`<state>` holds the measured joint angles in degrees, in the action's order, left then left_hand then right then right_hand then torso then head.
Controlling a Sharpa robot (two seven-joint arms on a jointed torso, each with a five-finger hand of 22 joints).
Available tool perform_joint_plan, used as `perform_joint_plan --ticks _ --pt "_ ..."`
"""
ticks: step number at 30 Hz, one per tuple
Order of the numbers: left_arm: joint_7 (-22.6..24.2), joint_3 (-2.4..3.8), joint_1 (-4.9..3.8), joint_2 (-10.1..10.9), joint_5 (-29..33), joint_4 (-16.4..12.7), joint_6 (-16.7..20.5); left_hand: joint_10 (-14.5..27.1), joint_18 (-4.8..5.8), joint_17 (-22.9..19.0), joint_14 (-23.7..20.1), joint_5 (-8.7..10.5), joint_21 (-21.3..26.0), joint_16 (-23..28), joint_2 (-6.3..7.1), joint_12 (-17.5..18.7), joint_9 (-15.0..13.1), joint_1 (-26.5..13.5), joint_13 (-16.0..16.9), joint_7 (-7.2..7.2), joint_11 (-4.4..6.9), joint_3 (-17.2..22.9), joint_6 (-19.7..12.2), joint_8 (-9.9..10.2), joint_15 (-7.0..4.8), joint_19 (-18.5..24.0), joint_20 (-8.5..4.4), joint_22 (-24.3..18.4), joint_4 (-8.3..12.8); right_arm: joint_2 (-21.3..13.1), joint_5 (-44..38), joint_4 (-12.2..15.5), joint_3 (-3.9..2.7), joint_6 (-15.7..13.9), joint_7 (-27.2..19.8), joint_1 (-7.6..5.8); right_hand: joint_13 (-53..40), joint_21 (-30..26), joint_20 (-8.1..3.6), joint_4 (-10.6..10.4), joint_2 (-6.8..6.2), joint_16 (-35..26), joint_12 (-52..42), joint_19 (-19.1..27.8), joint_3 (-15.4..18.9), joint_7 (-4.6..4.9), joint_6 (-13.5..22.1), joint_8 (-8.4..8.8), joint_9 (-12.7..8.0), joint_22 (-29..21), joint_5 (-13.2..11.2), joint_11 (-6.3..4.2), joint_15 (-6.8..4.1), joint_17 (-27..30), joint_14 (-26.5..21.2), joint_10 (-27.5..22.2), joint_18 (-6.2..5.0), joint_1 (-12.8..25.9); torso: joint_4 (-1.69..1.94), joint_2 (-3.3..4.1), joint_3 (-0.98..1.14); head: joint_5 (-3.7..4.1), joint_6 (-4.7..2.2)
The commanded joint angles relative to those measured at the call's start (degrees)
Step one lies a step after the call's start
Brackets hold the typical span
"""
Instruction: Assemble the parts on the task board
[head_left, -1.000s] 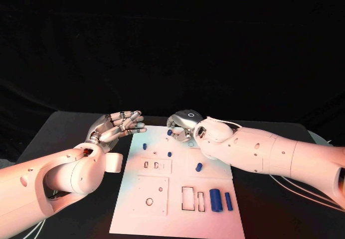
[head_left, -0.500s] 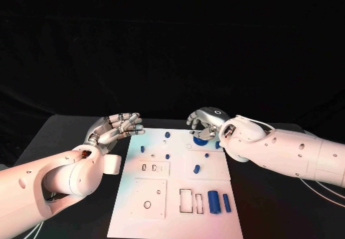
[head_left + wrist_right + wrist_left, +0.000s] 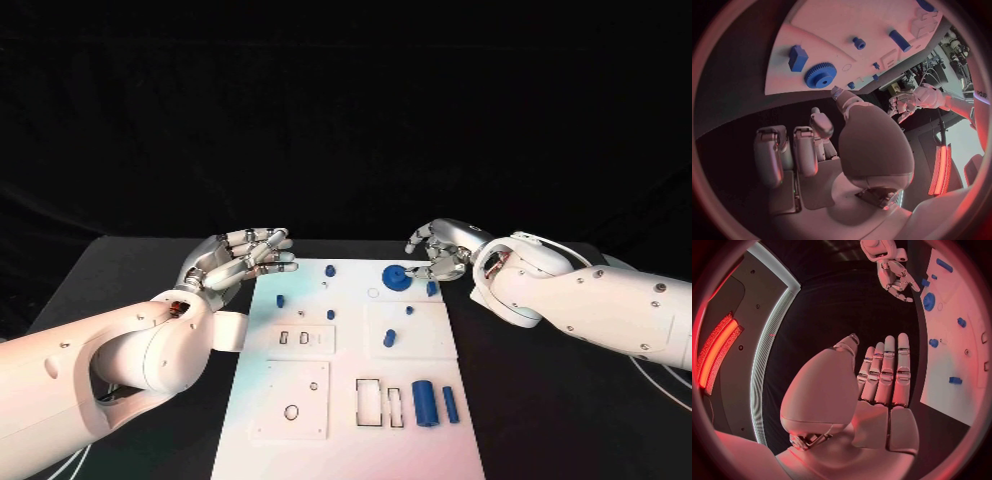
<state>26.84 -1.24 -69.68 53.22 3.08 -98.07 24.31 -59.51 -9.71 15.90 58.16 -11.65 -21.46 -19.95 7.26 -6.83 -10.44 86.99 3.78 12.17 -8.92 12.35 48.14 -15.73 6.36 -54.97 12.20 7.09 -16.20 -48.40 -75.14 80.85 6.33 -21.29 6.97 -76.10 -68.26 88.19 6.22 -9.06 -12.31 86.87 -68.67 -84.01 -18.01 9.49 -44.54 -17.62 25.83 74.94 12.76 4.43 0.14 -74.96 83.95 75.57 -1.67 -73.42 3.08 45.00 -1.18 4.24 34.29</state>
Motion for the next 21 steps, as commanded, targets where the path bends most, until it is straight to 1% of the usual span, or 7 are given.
perform_joint_plan --ticks 1,2,3,4,6,8,21 --pt "-0.4 0.04 -0.08 -0.2 -1.3 0.0 -1.7 -0.2 -0.79 0.1 0.0 0.33 0.3 0.2 0.14 0.1 0.1 -0.2 -0.1 -0.1 -0.3 0.3 -0.1 0.2 0.14 -0.3 0.2 -0.1 -0.1 0.3 2.4 -0.4 -0.01 3.6 1.6 0.24 -2.9 0.2 0.34 -0.6 0.1 0.3 -2.9 -4.2 0.6 0.03 0.5 -0.41 0.3 12.6 0.0 0.17 0.3 -6.8 4.4 0.8 1.0 -0.6 -0.05 0.21 0.36 -0.03 0.03" --pt "-0.5 0.04 -0.08 -0.3 -1.4 0.0 -1.7 -0.2 -0.79 0.1 0.0 0.33 0.3 0.2 0.14 0.1 0.1 -0.2 -0.1 -0.1 -0.3 0.3 -0.1 0.2 0.14 -0.3 0.2 -0.1 -0.1 0.4 2.4 -0.5 -0.01 3.7 1.7 0.33 -4.1 0.2 0.42 -0.8 0.16 0.5 -4.2 -4.2 0.8 0.07 0.6 -0.56 0.4 12.6 0.1 0.24 0.34 -7.3 4.5 1.4 1.0 -0.8 -0.04 0.2 0.31 -0.04 0.12" --pt "-0.5 0.04 -0.08 -0.3 -1.4 0.1 -1.7 -0.2 -0.79 0.1 0.0 0.33 0.3 0.2 0.14 0.1 0.1 -0.2 -0.1 -0.1 -0.3 0.3 -0.1 0.2 0.14 -0.3 0.2 -0.1 -0.1 0.6 2.4 -0.6 -0.01 3.8 1.8 0.42 -4.8 0.6 0.47 -1.0 0.23 0.7 -4.9 -4.5 1.0 0.13 0.8 -0.65 0.4 13.1 0.1 0.29 0.4 -7.7 4.6 1.7 1.14 -0.9 -0.01 0.14 0.2 -0.05 0.21" --pt "-0.5 0.04 -0.08 -0.3 -1.4 0.1 -1.7 -0.2 -0.79 0.1 0.0 0.33 0.3 0.2 0.14 0.1 0.1 -0.2 -0.1 -0.1 -0.3 0.3 -0.1 0.2 0.14 -0.3 0.2 -0.1 -0.1 0.7 2.3 -0.7 0.0 3.8 1.9 0.48 -5.3 0.6 0.51 -1.2 0.3 0.8 -5.4 -4.6 1.1 0.16 0.9 -0.75 0.5 13.3 0.3 0.33 0.44 -7.8 4.6 1.9 1.17 -1.1 0.01 0.18 0.23 -0.03 0.24" --pt "-0.6 0.03 -0.07 -0.4 -1.4 0.2 -1.7 -0.2 -0.79 0.1 0.0 0.33 0.3 0.2 0.14 0.1 0.1 -0.2 -0.1 -0.1 -0.3 0.3 -0.1 0.2 0.14 -0.3 0.2 -0.1 -0.1 0.9 2.3 -0.9 0.0 3.9 1.9 0.59 -5.9 0.8 0.55 -1.3 0.33 0.9 -6.0 -4.8 1.3 0.2 1.0 -0.83 0.5 13.5 0.3 0.37 0.48 -8.1 4.7 2.2 1.25 -1.3 0.06 0.15 0.22 0.03 0.33" --pt "-0.6 0.03 -0.07 -0.4 -1.5 0.2 -1.7 -0.2 -0.79 0.1 0.0 0.33 0.3 0.2 0.14 0.1 0.1 -0.2 -0.1 -0.1 -0.3 0.3 -0.1 0.2 0.14 -0.3 0.2 -0.1 -0.1 1.2 2.2 -1.1 0.0 4.0 2.0 0.66 -6.3 1.0 0.58 -1.5 0.38 1.0 -6.5 -5.0 1.4 0.23 1.1 -0.91 0.6 13.8 0.4 0.41 0.51 -8.4 4.7 2.4 1.3 -1.4 0.08 0.06 0.14 0.09 0.45" --pt "-0.7 0.03 -0.07 -0.5 -1.5 0.4 -1.8 -0.2 -0.79 0.1 -0.1 0.33 0.4 0.3 0.19 0.2 0.1 -0.1 -0.1 -0.12 -0.3 0.4 -0.1 0.2 0.15 -0.3 0.21 -0.1 -0.1 3.3 1.1 -2.6 0.07 3.8 2.4 1.16 -7.8 1.6 0.7 -1.8 0.62 1.4 -8.0 -5.8 1.6 0.32 1.3 -1.16 0.7 14.8 0.5 0.51 0.63 -9.5 4.9 3.1 1.59 -1.9 0.15 0.07 0.08 0.28 0.73"
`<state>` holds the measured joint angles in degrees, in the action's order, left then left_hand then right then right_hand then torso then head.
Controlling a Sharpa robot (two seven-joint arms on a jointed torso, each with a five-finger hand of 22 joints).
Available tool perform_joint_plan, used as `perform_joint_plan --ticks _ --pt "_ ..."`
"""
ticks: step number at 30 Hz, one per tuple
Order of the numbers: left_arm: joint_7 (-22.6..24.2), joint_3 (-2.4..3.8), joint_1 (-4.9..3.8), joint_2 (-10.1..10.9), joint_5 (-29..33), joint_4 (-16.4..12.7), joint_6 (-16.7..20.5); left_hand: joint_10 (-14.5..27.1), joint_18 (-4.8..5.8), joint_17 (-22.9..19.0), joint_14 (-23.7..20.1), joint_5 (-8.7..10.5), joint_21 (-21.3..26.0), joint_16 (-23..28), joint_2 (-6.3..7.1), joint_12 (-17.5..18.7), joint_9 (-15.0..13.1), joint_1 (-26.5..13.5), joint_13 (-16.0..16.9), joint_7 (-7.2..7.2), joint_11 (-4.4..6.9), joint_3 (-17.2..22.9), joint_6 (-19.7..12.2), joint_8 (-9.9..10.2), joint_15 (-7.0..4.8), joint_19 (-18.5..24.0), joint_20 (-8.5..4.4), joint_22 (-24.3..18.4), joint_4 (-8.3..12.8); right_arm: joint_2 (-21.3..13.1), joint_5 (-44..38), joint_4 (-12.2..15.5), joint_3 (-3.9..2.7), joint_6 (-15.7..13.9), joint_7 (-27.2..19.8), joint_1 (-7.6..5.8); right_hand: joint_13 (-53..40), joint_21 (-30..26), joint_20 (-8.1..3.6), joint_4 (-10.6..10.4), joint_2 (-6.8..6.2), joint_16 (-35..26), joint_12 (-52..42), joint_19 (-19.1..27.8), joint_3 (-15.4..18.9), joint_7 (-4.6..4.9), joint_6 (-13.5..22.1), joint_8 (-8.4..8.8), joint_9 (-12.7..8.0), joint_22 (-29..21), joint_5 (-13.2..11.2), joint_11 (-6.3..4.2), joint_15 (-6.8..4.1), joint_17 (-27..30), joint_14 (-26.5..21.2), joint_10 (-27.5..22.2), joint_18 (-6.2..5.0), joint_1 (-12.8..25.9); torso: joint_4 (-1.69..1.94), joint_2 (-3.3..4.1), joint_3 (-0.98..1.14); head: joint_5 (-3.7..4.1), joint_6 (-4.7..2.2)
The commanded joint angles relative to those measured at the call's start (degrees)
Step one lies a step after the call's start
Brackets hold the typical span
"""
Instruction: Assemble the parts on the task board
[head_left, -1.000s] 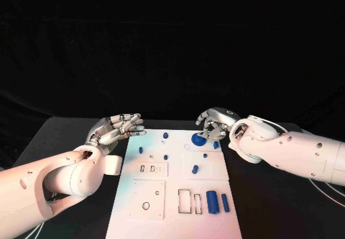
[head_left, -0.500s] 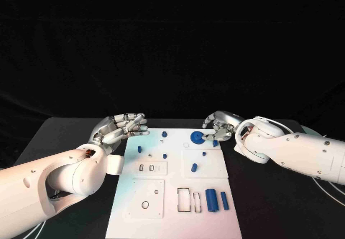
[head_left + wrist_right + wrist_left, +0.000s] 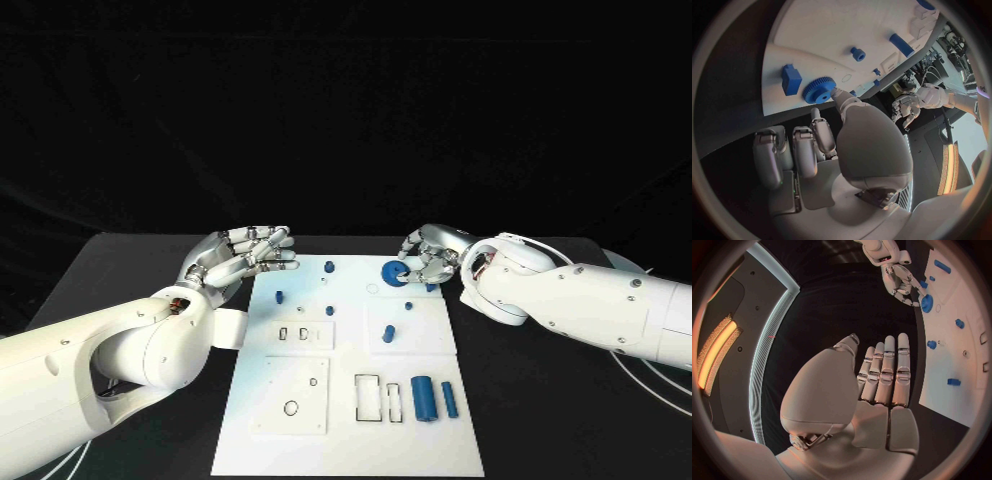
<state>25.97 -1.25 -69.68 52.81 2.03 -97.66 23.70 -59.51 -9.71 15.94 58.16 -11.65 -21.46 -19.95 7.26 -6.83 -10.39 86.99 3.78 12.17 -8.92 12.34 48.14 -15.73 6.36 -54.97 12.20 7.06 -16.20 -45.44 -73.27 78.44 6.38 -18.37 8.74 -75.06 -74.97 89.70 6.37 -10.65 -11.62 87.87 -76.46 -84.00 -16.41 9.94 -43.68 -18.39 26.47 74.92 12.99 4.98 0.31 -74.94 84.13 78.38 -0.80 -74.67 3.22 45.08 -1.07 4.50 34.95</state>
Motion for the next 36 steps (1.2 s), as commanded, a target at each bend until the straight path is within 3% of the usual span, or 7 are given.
perform_joint_plan --ticks 1,18,26,36 --pt "0.1 0.05 -0.07 -0.1 -0.4 0.0 -1.2 -0.2 -0.79 0.1 0.0 0.34 0.4 0.3 0.19 0.2 0.1 -0.1 -0.1 -0.12 -0.3 0.4 -0.1 0.2 0.15 -0.3 0.21 -0.1 -0.1 0.4 -0.8 -0.3 0.02 0.9 0.7 0.16 -1.2 0.2 0.55 -0.3 -0.02 0.4 -0.3 -5.9 0.0 -0.13 0.4 -0.42 0.1 14.9 0.3 -0.04 0.47 -9.5 4.8 0.4 0.75 -0.7 0.03 0.0 -0.03 0.06 0.11" --pt "0.1 0.05 -0.07 0.0 -0.5 0.1 -1.3 -0.2 -0.79 0.1 0.0 0.34 0.4 0.3 0.19 0.2 0.1 -0.1 -0.1 -0.12 -0.3 0.4 -0.1 0.2 0.15 -0.3 0.21 -0.1 -0.1 1.6 -3.3 -1.5 0.15 1.5 1.0 0.66 -1.8 0.3 0.63 -0.1 0.26 0.6 -0.9 -6.0 -0.5 -0.11 0.3 -0.74 0.2 15.1 0.4 -0.01 0.53 -9.9 4.8 0.6 0.8 -1.8 -0.06 -0.02 0.0 0.16 0.4" --pt "-0.1 0.05 -0.07 0.0 -0.5 0.1 -1.4 -0.2 -0.79 0.1 0.0 0.34 0.4 0.3 0.19 0.2 0.1 -0.1 -0.1 -0.12 -0.3 0.4 -0.1 0.2 0.15 -0.3 0.21 -0.1 -0.1 1.8 -6.4 -1.6 0.17 1.6 1.4 0.87 -3.0 0.3 0.66 0.6 0.82 0.7 -2.2 -6.0 -2.2 -0.12 -0.6 -1.34 0.3 15.1 0.5 -0.03 0.54 -10.3 4.9 1.3 0.8 -3.8 -0.03 0.02 0.03 0.14 0.45" --pt "-0.2 0.05 -0.07 0.1 -0.5 0.1 -1.5 -0.2 -0.79 0.1 -0.1 0.34 0.4 0.4 0.2 0.4 0.1 -0.1 -0.1 -0.11 -0.31 0.5 -0.2 0.3 0.17 -0.3 0.23 -0.1 -0.1 2.1 -9.7 -1.4 0.21 1.1 2.1 1.28 -4.7 0.3 0.61 0.3 0.77 0.9 -3.9 -6.0 -3.9 -0.36 -2.3 -1.83 0.2 15.1 -1.1 -0.22 0.44 -10.6 4.9 2.7 0.8 -3.6 -0.01 0.0 0.01 0.21 0.6"
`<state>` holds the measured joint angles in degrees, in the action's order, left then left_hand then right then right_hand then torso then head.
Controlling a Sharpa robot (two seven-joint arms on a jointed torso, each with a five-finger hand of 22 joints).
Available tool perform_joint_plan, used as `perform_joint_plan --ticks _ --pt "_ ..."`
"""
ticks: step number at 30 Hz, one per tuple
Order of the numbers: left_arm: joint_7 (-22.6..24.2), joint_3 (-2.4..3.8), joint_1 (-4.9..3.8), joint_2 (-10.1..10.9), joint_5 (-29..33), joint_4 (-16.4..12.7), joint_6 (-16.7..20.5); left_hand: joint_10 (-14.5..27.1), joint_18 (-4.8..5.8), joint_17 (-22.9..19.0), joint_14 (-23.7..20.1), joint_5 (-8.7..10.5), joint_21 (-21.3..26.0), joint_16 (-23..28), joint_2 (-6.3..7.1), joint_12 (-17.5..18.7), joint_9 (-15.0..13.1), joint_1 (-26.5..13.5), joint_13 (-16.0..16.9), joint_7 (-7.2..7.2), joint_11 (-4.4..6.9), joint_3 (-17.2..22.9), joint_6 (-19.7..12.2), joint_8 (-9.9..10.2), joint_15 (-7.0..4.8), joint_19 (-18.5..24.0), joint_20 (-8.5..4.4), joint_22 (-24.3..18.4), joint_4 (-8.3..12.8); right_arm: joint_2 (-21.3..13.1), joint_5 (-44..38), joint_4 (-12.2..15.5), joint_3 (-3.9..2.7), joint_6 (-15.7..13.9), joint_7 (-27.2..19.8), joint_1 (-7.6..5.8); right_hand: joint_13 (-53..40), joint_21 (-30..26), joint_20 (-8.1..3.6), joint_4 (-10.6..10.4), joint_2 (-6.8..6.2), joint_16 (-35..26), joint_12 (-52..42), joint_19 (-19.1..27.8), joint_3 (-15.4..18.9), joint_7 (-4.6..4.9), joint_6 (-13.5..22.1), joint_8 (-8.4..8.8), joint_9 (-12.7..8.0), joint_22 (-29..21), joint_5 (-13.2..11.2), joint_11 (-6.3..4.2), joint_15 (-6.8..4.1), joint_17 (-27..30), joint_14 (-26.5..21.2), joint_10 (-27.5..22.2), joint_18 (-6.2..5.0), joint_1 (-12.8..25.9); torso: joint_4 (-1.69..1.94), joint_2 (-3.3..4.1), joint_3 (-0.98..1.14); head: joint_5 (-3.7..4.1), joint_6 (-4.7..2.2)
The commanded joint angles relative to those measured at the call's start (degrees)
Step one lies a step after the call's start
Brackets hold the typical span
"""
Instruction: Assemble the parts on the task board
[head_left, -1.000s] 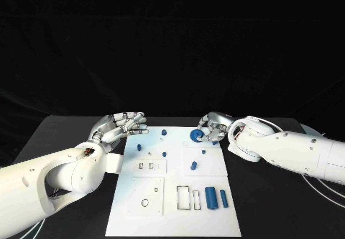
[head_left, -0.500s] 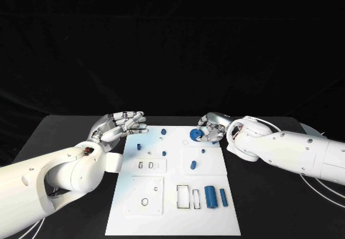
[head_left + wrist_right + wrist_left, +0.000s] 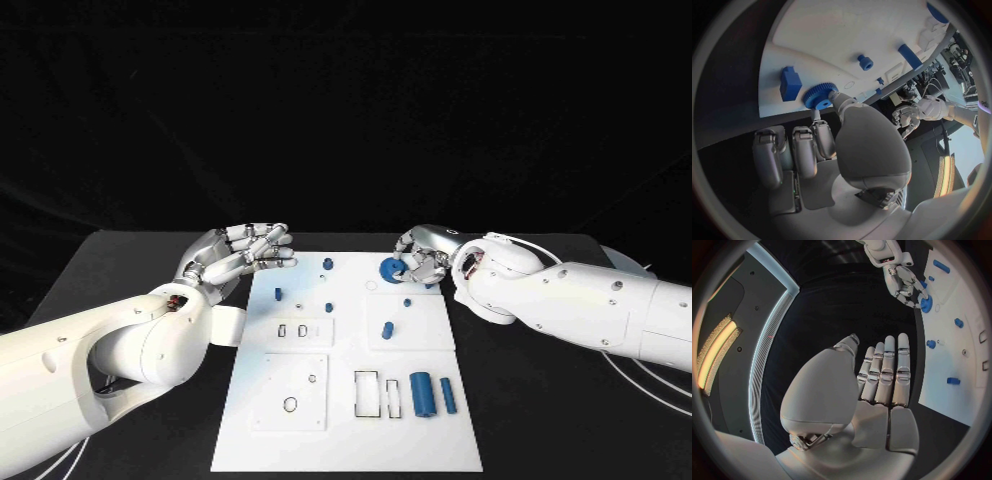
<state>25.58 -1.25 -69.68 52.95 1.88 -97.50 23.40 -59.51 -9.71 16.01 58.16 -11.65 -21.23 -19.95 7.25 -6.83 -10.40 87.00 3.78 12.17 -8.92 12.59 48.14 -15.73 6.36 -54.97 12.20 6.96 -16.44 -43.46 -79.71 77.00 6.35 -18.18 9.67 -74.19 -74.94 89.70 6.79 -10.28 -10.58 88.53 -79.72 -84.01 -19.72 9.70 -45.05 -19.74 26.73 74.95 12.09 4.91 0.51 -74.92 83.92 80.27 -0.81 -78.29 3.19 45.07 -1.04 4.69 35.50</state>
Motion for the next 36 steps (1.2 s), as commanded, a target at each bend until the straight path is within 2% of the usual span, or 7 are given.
perform_joint_plan --ticks 1,7,13,19,25,30,36 --pt "0.2 0.04 -0.07 0.0 -0.3 -0.1 -1.2 -0.2 -0.8 0.0 -0.1 0.34 0.2 0.4 0.2 0.4 0.1 -0.1 -0.1 -0.11 -0.31 0.3 -0.2 0.3 0.17 -0.3 0.23 0.0 0.1 0.1 -3.4 0.1 0.23 0.9 1.3 0.44 -4.9 0.3 0.17 -0.2 -0.29 0.2 -0.8 -6.0 -0.7 -0.22 -1.3 -0.57 -0.1 15.1 -0.3 -0.2 0.19 -10.6 5.1 0.9 0.81 0.1 0.03 -0.01 -0.01 0.03 0.07" --pt "0.0 0.04 -0.07 0.0 -0.3 -0.1 -1.3 -0.2 -0.8 0.0 -0.1 0.34 0.2 0.4 0.2 0.4 0.1 -0.1 -0.1 -0.11 -0.31 0.3 -0.2 0.3 0.17 -0.3 0.23 0.0 0.1 0.0 -4.6 0.6 0.24 -0.1 2.0 0.56 -5.2 0.3 0.0 -0.5 -0.49 0.2 -1.1 -6.0 -1.3 -0.56 -2.5 -0.82 -0.2 15.1 -0.2 -0.49 -0.04 -10.7 5.2 1.2 0.81 0.4 0.03 -0.03 -0.02 0.13 0.01" --pt "0.0 0.04 -0.07 0.0 -0.3 -0.1 -1.3 -0.2 -0.8 0.1 -0.1 0.35 0.2 0.4 0.18 0.4 0.1 -0.1 -0.1 -0.11 -0.31 0.3 -0.2 0.3 0.17 -0.3 0.23 -0.1 0.1 -0.4 -5.7 1.7 0.23 -2.7 2.8 0.63 -5.6 0.3 -0.18 -0.6 -0.52 0.3 -1.6 -6.0 -1.9 -0.83 -3.3 -0.87 -0.3 15.1 0.4 -0.74 -0.25 -10.8 5.2 1.6 0.81 0.5 0.02 -0.04 0.01 0.04 -0.05" --pt "0.0 0.04 -0.07 0.0 -0.3 0.0 -1.4 -0.2 -0.8 0.1 -0.1 0.34 0.2 0.4 0.15 0.5 0.1 -0.1 -0.1 -0.11 -0.32 0.4 -0.2 0.3 0.18 -0.3 0.23 -0.1 0.1 -1.0 -8.7 4.4 0.16 -7.1 3.9 0.52 -6.6 0.3 -0.47 -0.6 -0.45 0.3 -2.5 -6.0 -3.0 -1.19 -4.3 -0.88 -0.5 15.1 1.4 -1.07 -0.56 -10.9 5.2 2.6 0.81 0.4 0.06 -0.05 -0.02 0.03 -0.18" --pt "0.0 0.04 -0.07 0.0 -0.3 0.1 -1.3 -0.2 -0.8 0.1 -0.1 0.34 0.2 0.4 0.15 0.5 0.1 -0.1 -0.1 -0.11 -0.32 0.4 -0.2 0.3 0.18 -0.3 0.23 -0.1 0.1 -1.0 -12.6 7.9 0.06 -9.2 4.9 -0.05 -6.6 0.3 -0.55 -0.6 -0.41 0.3 -2.6 -6.0 -3.3 -1.22 -4.5 -0.76 -0.6 15.1 1.6 -1.13 -0.63 -11.0 5.2 2.6 0.81 0.5 0.07 -0.02 -0.02 -0.02 -0.45" --pt "0.0 0.04 -0.06 0.0 -0.3 0.1 -1.3 -0.2 -0.8 0.1 -0.1 0.34 0.2 0.4 0.15 0.5 0.1 -0.1 -0.1 -0.11 -0.32 0.4 -0.2 0.3 0.18 -0.3 0.23 -0.1 0.1 0.5 -15.3 9.6 0.04 -9.9 5.8 -0.31 -6.8 0.3 -0.6 -0.7 -0.31 0.3 -2.7 -6.0 -3.6 -1.26 -4.6 -0.69 -0.7 15.1 1.6 -1.16 -0.66 -11.0 5.2 2.8 0.81 0.6 0.08 -0.02 -0.04 -0.2 -0.4" --pt "0.0 0.04 -0.06 -0.1 -0.3 0.1 -1.3 -0.2 -0.8 0.1 -0.1 0.33 0.3 0.5 0.06 0.5 0.1 -0.1 -0.1 -0.11 -0.32 0.5 -0.2 0.3 0.18 -0.3 0.24 -0.1 0.1 3.4 -16.8 9.3 0.06 -9.9 7.0 -0.4 -6.8 0.3 -0.63 -0.8 -0.21 0.3 -2.7 -6.0 -3.8 -1.3 -4.7 -0.62 -0.7 15.1 1.5 -1.19 -0.69 -10.9 5.2 2.8 0.81 0.8 0.2 -0.01 -0.13 -0.36 -0.32"
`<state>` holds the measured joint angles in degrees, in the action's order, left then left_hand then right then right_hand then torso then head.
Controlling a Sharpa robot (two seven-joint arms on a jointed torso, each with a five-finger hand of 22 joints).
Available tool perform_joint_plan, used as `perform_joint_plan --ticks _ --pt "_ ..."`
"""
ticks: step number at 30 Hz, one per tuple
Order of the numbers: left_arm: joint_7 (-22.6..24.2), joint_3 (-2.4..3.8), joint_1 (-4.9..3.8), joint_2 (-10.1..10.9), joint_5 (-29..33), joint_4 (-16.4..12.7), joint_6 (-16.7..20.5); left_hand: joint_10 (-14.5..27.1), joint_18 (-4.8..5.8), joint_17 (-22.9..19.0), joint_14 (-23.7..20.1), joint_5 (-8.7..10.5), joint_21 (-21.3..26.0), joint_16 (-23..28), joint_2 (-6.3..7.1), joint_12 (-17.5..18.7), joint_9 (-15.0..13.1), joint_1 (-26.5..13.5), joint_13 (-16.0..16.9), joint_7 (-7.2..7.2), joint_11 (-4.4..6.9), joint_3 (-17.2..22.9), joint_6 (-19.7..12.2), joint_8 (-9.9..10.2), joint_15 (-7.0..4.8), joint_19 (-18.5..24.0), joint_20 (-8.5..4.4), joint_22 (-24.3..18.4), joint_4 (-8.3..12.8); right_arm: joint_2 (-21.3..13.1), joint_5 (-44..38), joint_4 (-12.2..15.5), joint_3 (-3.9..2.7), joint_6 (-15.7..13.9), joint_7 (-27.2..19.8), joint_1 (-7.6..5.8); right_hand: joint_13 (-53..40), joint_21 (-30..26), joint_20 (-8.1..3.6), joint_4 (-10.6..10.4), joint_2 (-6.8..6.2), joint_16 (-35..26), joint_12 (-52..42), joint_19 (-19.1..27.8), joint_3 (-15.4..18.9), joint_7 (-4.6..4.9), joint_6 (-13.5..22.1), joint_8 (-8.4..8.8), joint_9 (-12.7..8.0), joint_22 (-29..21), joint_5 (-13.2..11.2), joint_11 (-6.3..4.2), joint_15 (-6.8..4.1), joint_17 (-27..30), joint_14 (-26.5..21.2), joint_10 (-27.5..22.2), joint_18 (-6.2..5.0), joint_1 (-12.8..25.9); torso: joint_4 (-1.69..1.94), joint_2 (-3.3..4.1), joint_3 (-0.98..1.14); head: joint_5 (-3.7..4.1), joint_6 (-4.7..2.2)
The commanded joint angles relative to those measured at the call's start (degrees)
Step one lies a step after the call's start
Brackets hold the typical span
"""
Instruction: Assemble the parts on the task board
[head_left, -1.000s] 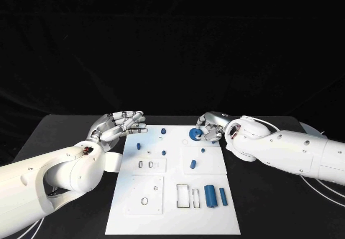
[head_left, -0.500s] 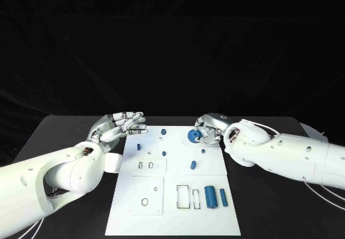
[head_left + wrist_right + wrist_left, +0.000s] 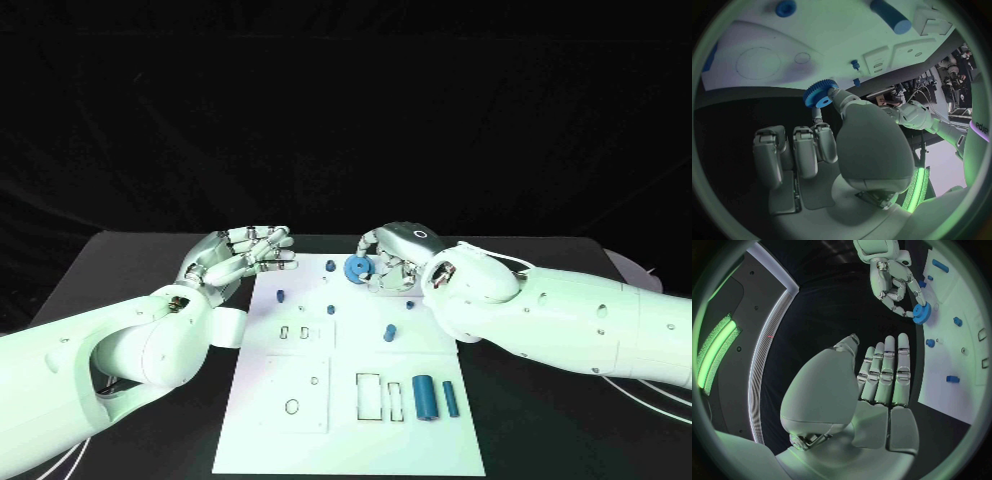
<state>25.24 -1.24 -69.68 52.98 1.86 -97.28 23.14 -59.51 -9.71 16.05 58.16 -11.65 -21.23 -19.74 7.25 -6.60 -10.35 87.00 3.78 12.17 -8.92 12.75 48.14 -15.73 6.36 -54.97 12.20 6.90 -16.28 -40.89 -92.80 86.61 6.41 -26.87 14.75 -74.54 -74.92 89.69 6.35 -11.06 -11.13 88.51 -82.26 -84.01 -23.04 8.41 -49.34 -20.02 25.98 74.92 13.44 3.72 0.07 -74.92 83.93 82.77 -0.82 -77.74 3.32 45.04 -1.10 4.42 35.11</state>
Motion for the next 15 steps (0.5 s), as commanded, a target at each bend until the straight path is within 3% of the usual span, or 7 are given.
perform_joint_plan --ticks 1,8,15 --pt "0.4 0.04 -0.06 -0.1 -0.3 -0.1 -1.0 -0.2 -0.81 0.1 -0.1 0.33 0.3 0.2 0.06 0.3 0.1 -0.1 -0.1 -0.11 -0.32 0.3 -0.2 0.3 0.18 -0.3 0.23 0.0 -0.1 1.4 -3.8 -0.5 0.02 -1.2 2.0 -0.06 -6.8 0.3 -0.19 0.0 0.35 0.3 -0.2 -6.0 -0.5 -0.01 -0.5 -0.34 0.0 15.1 0.1 0.0 -0.25 -10.9 5.2 0.3 0.82 0.2 0.03 0.0 -0.08 -0.25 0.06" --pt "0.4 0.04 -0.07 -0.3 -0.3 -0.1 -1.0 -0.2 -0.81 0.1 -0.1 0.33 0.3 0.2 0.06 0.3 0.1 -0.1 -0.1 -0.11 -0.32 0.3 -0.2 0.3 0.18 -0.3 0.23 0.0 -0.1 5.9 -4.2 -3.5 0.28 -0.8 2.3 0.17 -6.9 0.3 -0.21 -0.1 0.41 0.3 -0.2 -6.0 -0.6 -0.02 -0.5 -0.29 0.0 15.1 0.1 -0.02 -0.27 -10.9 5.2 0.3 0.82 0.3 0.13 0.07 -0.08 -0.29 0.13" --pt "0.5 0.04 -0.07 -0.4 -0.3 0.0 -0.9 -0.2 -0.81 0.1 -0.1 0.33 0.3 0.3 0.04 0.3 0.1 0.0 -0.1 -0.12 -0.31 0.4 -0.2 0.3 0.17 -0.4 0.24 -0.1 0.0 9.2 -4.2 -6.6 0.57 -0.2 2.1 0.87 -6.8 0.3 -0.23 -0.2 0.44 0.3 -0.2 -6.0 -0.7 -0.03 -0.6 -0.23 -0.1 15.1 0.1 -0.03 -0.28 -10.9 5.2 0.3 0.82 0.4 -0.02 0.12 0.03 -0.67 0.24"
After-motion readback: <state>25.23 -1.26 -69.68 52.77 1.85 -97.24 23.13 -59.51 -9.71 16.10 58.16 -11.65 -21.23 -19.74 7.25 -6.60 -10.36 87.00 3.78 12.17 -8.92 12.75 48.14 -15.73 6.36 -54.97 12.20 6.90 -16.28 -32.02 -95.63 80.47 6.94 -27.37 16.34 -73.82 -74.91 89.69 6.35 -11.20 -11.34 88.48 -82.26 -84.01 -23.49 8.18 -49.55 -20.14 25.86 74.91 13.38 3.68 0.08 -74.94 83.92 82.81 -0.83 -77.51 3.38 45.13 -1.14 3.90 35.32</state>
